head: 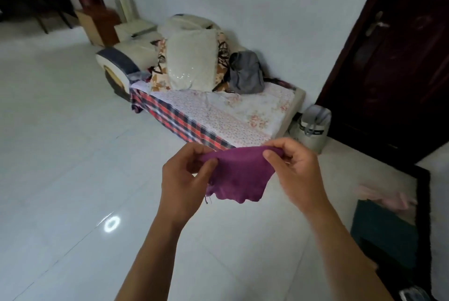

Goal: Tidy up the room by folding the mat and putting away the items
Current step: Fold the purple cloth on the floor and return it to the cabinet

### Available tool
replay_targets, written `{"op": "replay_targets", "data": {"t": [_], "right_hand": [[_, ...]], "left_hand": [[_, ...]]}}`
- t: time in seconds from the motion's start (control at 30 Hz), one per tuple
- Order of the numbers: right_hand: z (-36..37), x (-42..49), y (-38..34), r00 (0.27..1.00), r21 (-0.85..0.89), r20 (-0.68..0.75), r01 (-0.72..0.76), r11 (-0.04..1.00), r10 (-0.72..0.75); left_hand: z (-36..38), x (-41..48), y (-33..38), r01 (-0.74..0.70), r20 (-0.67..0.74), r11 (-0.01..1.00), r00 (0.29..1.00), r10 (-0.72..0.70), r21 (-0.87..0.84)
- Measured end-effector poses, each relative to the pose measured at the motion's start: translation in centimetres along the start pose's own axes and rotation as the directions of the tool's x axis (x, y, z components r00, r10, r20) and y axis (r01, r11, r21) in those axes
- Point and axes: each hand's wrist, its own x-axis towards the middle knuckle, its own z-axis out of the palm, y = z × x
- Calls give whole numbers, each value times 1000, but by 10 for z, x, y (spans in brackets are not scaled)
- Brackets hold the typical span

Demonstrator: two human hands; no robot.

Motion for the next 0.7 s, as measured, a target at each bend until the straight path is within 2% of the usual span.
{"op": "replay_targets", "data": {"t": [0.13,0.3,0.5,0.7], "right_hand": [[94,9,-25,989,60,131,57,997,-65],[200,13,-48,956,104,286,42,994,-71],[298,30,-57,863,95,493,75,993,-112],[368,64,-46,754,142,638,87,986,-158]], "left_hand": [[-90,0,-24,41,-133,999,990,-38,15],[-181,-18,-47,119,-321,993,941,-109,12],[-249,-33,-71,246,-539,969,819,-194,25],[-276,-19,-102,366,-675,930,696,-245,39]]}}
